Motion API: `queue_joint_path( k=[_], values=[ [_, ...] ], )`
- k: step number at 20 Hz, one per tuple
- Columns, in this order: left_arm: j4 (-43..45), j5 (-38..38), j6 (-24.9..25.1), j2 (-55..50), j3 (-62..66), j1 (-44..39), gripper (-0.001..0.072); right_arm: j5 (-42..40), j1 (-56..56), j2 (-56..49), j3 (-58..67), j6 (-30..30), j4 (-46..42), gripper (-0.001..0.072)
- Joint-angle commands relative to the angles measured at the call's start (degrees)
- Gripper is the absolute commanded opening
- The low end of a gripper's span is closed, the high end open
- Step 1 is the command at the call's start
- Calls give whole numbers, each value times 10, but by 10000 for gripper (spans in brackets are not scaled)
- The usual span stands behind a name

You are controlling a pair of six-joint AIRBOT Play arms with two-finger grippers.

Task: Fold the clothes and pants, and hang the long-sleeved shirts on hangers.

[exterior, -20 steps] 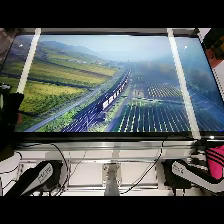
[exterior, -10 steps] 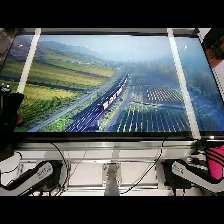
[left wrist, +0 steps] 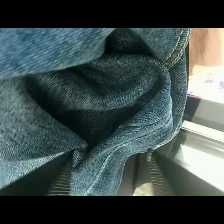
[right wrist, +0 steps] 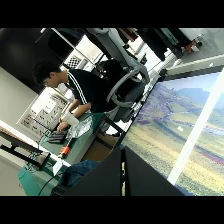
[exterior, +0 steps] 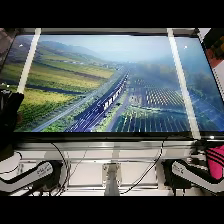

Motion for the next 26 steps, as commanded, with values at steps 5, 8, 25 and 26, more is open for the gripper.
queue_joint_path(
  k=[5, 8, 25, 26],
  values=[
    [0, 3, -2, -4, 1, -1, 22, -1, 0, 0, 0, 0, -4, 25],
    [0, 2, -61, 37, 15, -30, 22, 3, 0, 0, 0, -6, -59, 25],
    [-33, 452, -261, 178, 485, -562, 19, -39, 15, -48, -3, 1, -358, 24],
    [-33, 438, -275, 156, 485, -576, 20, -38, 14, -48, -3, 3, -366, 23]
  ],
)
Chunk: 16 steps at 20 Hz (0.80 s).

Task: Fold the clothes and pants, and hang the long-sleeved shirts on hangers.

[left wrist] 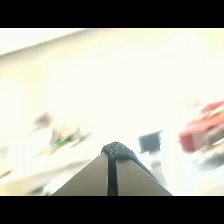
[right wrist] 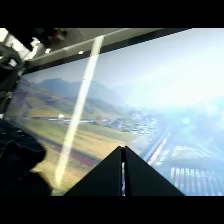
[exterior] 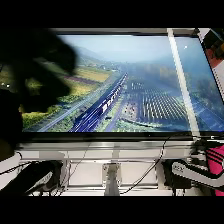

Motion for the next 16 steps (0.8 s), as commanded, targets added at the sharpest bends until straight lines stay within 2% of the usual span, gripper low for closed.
queue_joint_path(
  k=[1, 7, 8, 10, 11, 16],
  values=[
    [-2, 14, -48, -58, 21, -72, 19, -11, -2, -2, 0, 9, -67, 23],
    [-43, -154, -56, -204, 21, -122, 34, -2, -2, -3, 0, 15, -100, 25],
    [-43, -183, -56, -221, 21, -127, 92, -2, -2, -3, 0, 15, -103, 47],
    [-43, -228, -55, -242, 21, -136, 416, -2, -2, -3, 0, 15, -113, 260],
    [-43, -245, -55, -244, 21, -140, 430, -4, -2, -3, 0, 15, -120, 282],
    [-21, -311, -3, -231, 21, -146, 426, 3, -2, -20, 0, 15, -123, 273]
  ],
)
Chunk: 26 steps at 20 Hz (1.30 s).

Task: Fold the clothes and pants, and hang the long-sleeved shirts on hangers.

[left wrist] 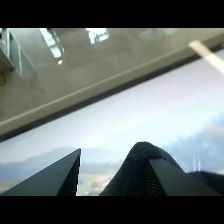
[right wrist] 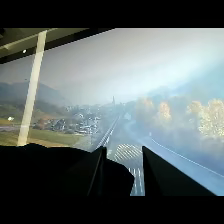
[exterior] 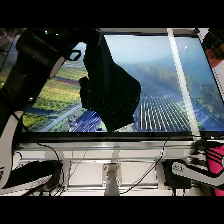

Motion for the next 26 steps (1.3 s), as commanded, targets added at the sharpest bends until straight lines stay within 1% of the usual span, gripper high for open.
queue_joint_path(
  k=[1, 2, 3, 4, 5, 6, 7, 8, 9, 10, 11, 13, 14, 17, 19, 20, 21, 22, 24, 25, 26],
  values=[
    [23, -87, 28, 1, 0, -5, 423, 10, 0, -15, 0, 0, -5, 273],
    [29, -117, 28, 2, 0, -3, 402, 17, 0, -21, 0, 0, -5, 257],
    [31, -150, 28, 2, 0, -2, 352, 28, 0, -30, 0, 0, -5, 145],
    [33, -177, 33, 2, 0, 0, 327, 37, 0, -38, 0, 0, -4, 104],
    [33, -196, 41, 2, 0, 1, 328, 45, 0, -46, 0, 1, 0, 108],
    [35, -213, 41, 2, 0, 1, 332, 51, 0, -53, 0, 3, 2, 144],
    [41, -224, 41, 2, 0, 1, 369, 55, 0, -58, -1, 5, 2, 256],
    [41, -233, 41, 2, 0, 3, 357, 59, 0, -62, -5, 5, 2, 318],
    [40, -244, 41, 2, 0, 7, 218, 67, 0, -65, -12, 5, 2, 304],
    [39, -258, 42, 1, -2, 12, 29, 72, 0, -66, -25, 4, 2, 109],
    [39, -270, 46, 2, -7, 21, 22, 71, 0, -66, -45, 4, 5, 23],
    [23, -292, 57, 3, -28, 53, 21, 70, 0, -67, -106, -2, 33, 23],
    [-8, -304, 79, 5, -43, 75, 20, 69, 0, -67, -145, -18, 63, 23],
    [-170, -290, 110, 33, -138, 170, 20, 79, 0, -68, -294, -78, 183, 22],
    [-287, -283, 156, 55, -217, 245, 20, 81, 5, -72, -398, -113, 258, 22],
    [-346, -283, 170, 63, -259, 285, 20, 82, 13, -76, -436, -122, 269, 23],
    [-401, -280, 179, 65, -296, 321, 20, 81, 26, -81, -466, -127, 261, 25],
    [-456, -268, 184, 65, -330, 354, 21, 76, 42, -88, -490, -127, 247, 51],
    [-558, -207, 202, 64, -395, 406, 21, 35, 79, -100, -513, -125, 217, 58],
    [-584, -178, 202, 63, -417, 421, 21, 13, 97, -103, -513, -123, 214, 58],
    [-598, -159, 202, 57, -433, 429, 75, -20, 117, -103, -513, -115, 215, 121]
  ],
)
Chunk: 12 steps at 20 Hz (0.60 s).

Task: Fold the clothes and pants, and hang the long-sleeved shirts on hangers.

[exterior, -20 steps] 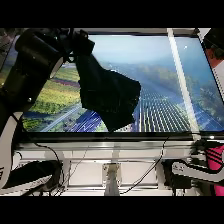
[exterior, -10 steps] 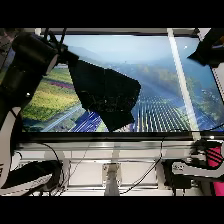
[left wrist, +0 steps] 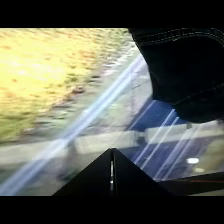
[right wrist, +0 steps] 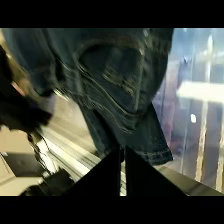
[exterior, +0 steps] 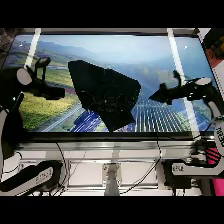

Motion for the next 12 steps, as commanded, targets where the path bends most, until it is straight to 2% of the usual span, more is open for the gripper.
queue_joint_path(
  k=[1, 2, 3, 5, 10, 12],
  values=[
    [-138, 76, 20, -11, -81, 58, 333, -97, 64, -9, -34, 11, 0, 350],
    [-147, 79, 19, -25, -83, 57, 526, -123, 80, -9, -34, 24, -1, 574],
    [-176, 82, 20, -42, -83, 54, 534, -147, 96, -9, -34, 35, -1, 616],
    [-254, 104, 32, -77, -83, 50, 534, -172, 116, -10, -34, 68, -1, 614],
    [-424, 119, 127, -171, -83, 44, 530, -138, 111, -38, -15, 84, 19, 594],
    [-449, 135, 149, -191, -83, 41, 528, -136, 111, -50, -7, 85, 25, 581]
  ],
)
